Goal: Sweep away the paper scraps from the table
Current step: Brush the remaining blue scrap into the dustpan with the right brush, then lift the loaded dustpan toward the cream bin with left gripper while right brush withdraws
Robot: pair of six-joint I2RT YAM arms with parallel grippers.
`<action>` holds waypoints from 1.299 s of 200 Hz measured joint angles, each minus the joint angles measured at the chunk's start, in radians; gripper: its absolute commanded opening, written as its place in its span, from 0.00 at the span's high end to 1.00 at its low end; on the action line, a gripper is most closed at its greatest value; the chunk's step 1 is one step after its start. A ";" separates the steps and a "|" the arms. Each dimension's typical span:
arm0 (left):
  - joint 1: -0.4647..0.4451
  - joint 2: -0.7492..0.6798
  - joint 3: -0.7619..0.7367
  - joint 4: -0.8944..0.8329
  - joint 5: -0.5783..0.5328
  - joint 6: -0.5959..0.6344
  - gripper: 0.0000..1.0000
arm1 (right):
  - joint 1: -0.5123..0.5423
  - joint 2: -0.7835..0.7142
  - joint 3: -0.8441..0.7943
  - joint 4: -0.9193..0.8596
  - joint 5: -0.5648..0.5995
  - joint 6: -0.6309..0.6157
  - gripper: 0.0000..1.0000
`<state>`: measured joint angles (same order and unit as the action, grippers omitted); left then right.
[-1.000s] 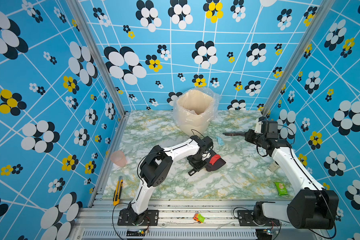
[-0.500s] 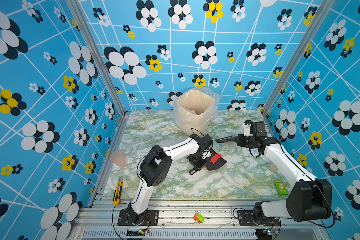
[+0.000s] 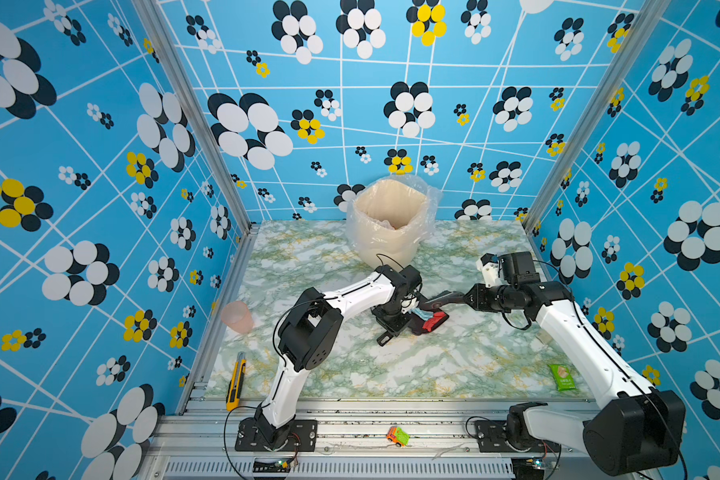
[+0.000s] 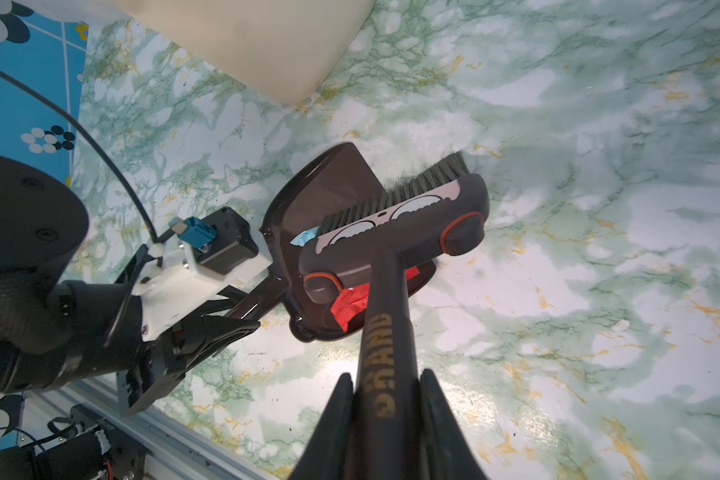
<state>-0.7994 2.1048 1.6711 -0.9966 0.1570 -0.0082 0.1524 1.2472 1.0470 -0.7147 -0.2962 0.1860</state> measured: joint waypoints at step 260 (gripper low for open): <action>-0.001 -0.348 -0.033 -0.042 0.000 -0.017 1.00 | -0.253 -0.224 -0.025 0.227 0.224 0.272 1.00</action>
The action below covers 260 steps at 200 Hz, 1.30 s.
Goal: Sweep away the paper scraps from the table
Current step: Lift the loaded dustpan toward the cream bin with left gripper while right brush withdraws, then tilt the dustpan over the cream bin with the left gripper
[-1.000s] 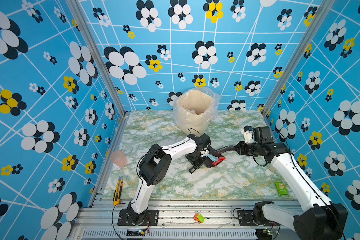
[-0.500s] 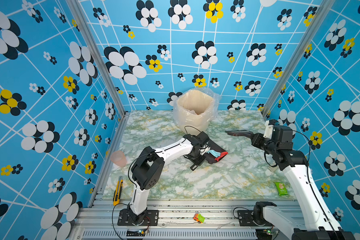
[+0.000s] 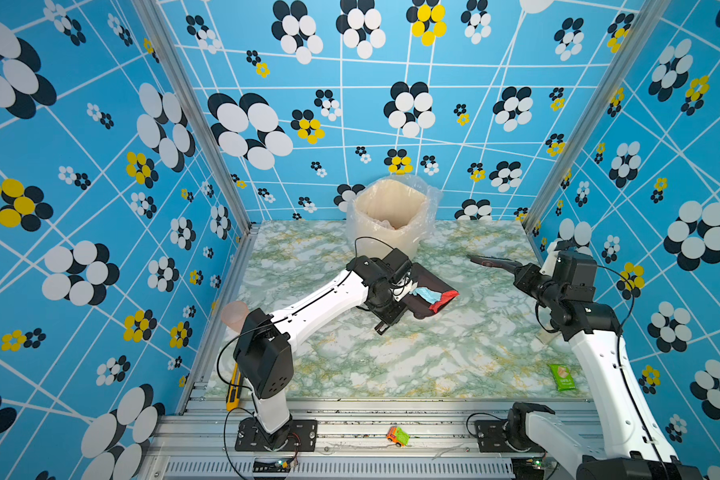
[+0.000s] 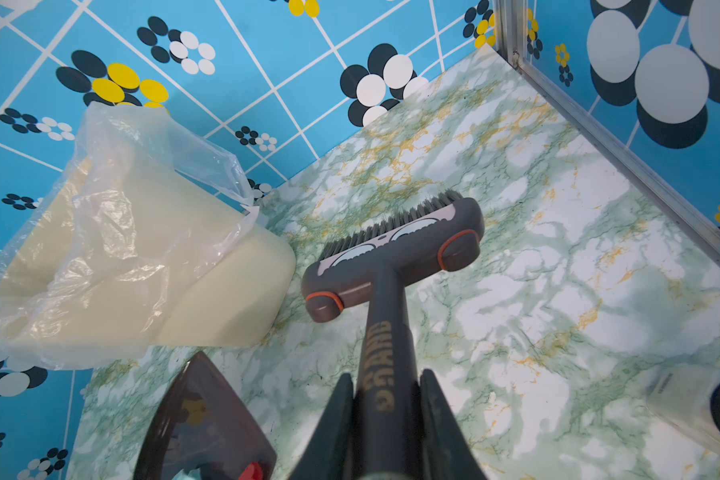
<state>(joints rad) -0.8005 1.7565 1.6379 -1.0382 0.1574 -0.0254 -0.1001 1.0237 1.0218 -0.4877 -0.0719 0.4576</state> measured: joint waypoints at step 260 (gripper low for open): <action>0.294 0.142 0.801 -0.521 -0.012 0.077 1.00 | -0.001 0.071 -0.101 0.062 -0.046 -0.016 1.00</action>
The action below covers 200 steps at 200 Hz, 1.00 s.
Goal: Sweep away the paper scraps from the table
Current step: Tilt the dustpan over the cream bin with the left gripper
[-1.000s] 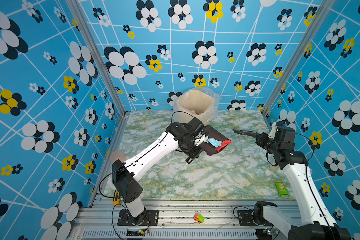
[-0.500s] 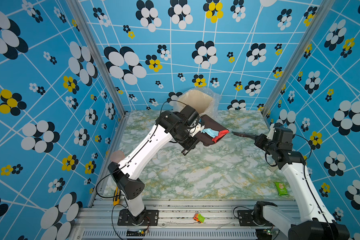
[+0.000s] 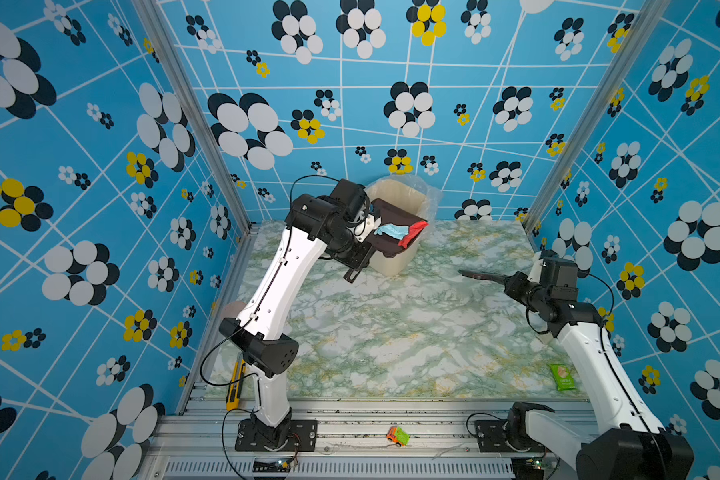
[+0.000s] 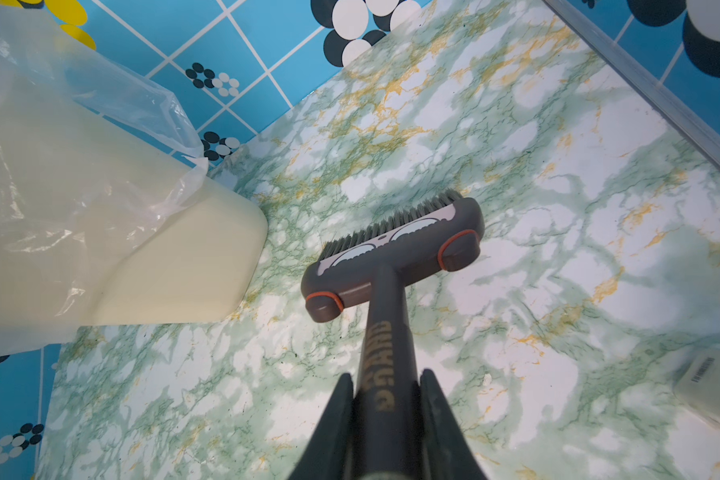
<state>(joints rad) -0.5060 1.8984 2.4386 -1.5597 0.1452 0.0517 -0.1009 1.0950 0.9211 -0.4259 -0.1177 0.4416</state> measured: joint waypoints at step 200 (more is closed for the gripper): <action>0.192 0.101 0.080 0.075 -0.093 -0.109 1.00 | 0.000 -0.013 -0.072 0.039 -0.053 0.009 1.00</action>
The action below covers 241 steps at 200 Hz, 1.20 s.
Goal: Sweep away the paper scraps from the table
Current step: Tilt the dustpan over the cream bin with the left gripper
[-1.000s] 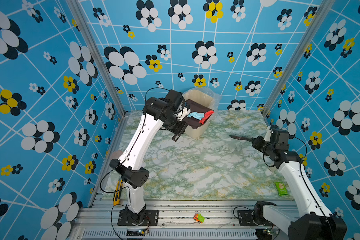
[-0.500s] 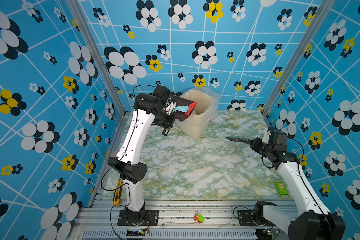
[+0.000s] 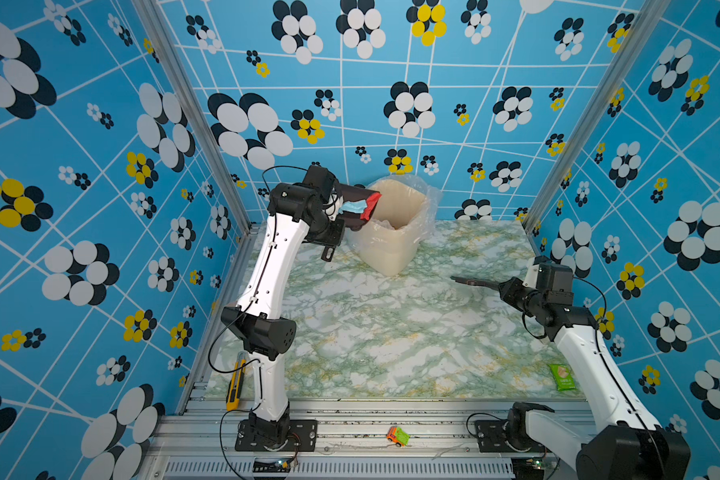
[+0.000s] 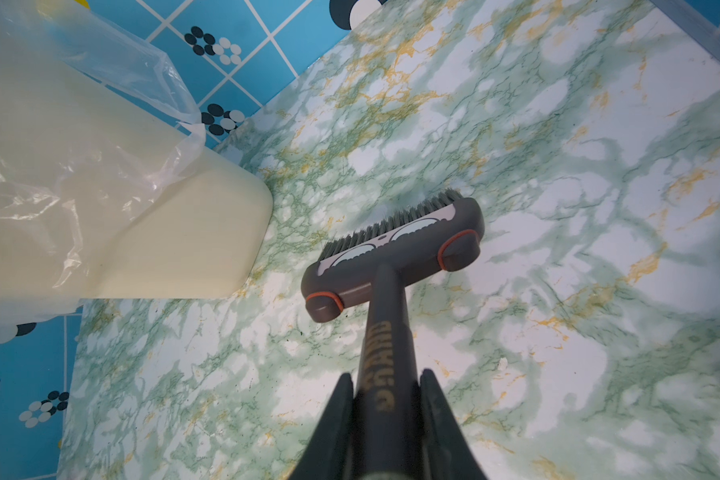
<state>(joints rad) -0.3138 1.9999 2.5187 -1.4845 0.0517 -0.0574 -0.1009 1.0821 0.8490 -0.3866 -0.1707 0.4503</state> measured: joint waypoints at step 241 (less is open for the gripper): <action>-0.036 0.079 0.010 0.259 0.250 -0.092 1.00 | 0.000 0.000 -0.013 0.010 0.000 0.011 1.00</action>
<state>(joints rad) -0.3496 2.0789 2.5282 -1.2259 0.3019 -0.1497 -0.1009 1.0821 0.8360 -0.3767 -0.1703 0.4610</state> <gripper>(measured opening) 0.301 0.009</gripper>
